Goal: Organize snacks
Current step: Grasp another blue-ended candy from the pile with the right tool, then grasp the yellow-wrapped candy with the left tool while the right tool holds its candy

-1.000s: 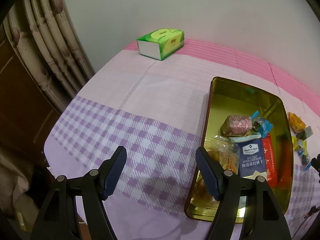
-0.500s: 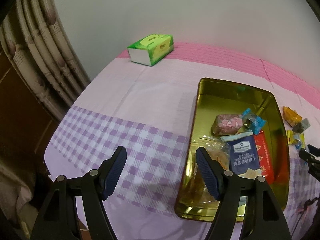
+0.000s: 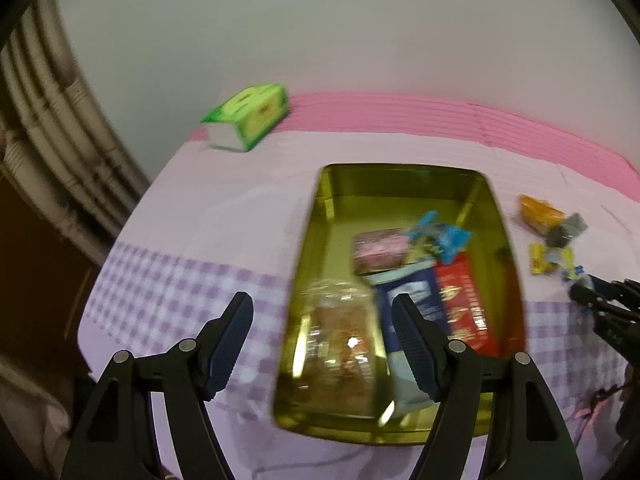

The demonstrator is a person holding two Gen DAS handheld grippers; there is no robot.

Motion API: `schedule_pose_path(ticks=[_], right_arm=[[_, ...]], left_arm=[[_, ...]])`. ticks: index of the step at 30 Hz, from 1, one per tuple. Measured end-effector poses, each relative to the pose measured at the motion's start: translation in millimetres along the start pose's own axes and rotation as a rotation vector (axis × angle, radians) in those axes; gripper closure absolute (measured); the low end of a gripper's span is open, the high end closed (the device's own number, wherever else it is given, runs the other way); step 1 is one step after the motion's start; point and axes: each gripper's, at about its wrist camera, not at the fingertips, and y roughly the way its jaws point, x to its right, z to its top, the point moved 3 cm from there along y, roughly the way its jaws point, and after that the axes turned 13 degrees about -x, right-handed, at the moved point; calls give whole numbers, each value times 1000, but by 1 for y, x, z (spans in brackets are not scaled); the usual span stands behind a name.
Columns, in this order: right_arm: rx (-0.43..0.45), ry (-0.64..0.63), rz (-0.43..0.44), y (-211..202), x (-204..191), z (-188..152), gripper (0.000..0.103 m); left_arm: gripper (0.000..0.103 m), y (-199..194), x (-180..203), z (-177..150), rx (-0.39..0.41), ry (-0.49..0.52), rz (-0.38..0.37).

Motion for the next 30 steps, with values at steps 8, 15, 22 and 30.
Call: schedule_pose_path(ticks=[8,15,22,30], right_arm=[[35,135,-49,-5,46,-9,77],[92,192,-130,-4,78,-7,77],[121,220,-161,-1,96,0,77],[148,237,-162,1,103,-3,76]], left_arm=[[31,-10,65,13,2,116,-114],[31,-11,118,24,-1,187,-207],[31,0,161,32,-31,244,-264],[31,28,193,39,-106,279,-288]])
